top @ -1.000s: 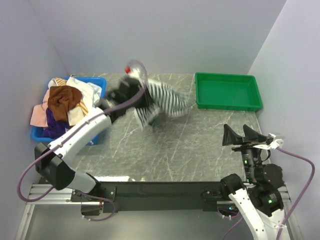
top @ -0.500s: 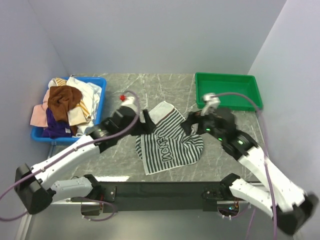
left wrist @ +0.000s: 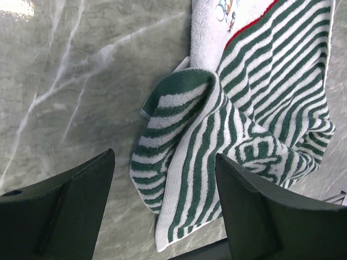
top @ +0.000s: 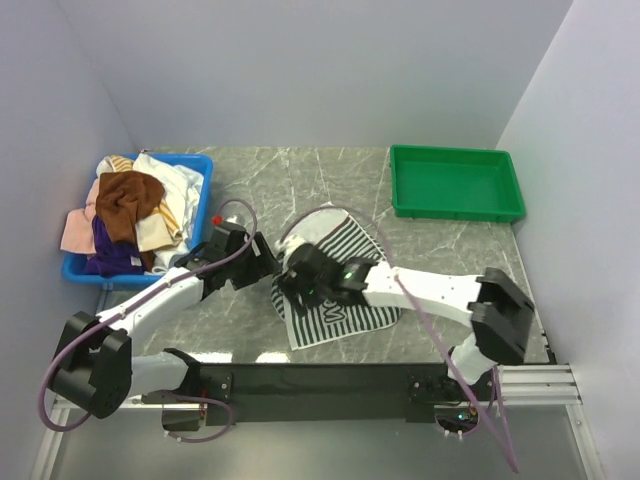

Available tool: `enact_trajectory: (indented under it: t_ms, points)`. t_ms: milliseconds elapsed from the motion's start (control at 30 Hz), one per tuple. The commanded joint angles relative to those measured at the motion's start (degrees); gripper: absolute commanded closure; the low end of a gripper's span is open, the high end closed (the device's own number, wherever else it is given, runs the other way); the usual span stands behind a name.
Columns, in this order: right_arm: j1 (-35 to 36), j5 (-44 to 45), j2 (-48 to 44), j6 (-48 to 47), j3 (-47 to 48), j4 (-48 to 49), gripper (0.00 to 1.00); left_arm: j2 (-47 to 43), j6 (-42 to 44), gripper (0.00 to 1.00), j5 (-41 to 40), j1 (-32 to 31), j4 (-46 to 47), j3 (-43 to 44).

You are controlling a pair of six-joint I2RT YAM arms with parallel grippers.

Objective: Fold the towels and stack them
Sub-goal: Flatten out the crumpled towel

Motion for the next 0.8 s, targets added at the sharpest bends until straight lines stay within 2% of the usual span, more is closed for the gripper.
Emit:
enact_trajectory:
  t_ms: [0, 233, 533, 767]
  points:
    - [5.1, 1.7, 2.8, -0.2, 2.8, -1.3, 0.25, 0.3, -1.0, 0.2, 1.0, 1.1, 4.6, -0.3]
    - [9.5, -3.2, 7.9, -2.6, 1.7, -1.3, 0.33, 1.0, -1.7, 0.21, 0.2, 4.4, 5.3, -2.4]
    - [10.2, -7.0, 11.4, -2.9, 1.6, 0.2, 0.46, 0.6, -2.0, 0.21, -0.6, 5.1, 4.9, -3.1]
    - [10.6, -9.9, 13.3, -2.9, 2.4, -0.6, 0.44, 0.4, -2.2, 0.21, -1.1, 5.2, 4.6, -3.2]
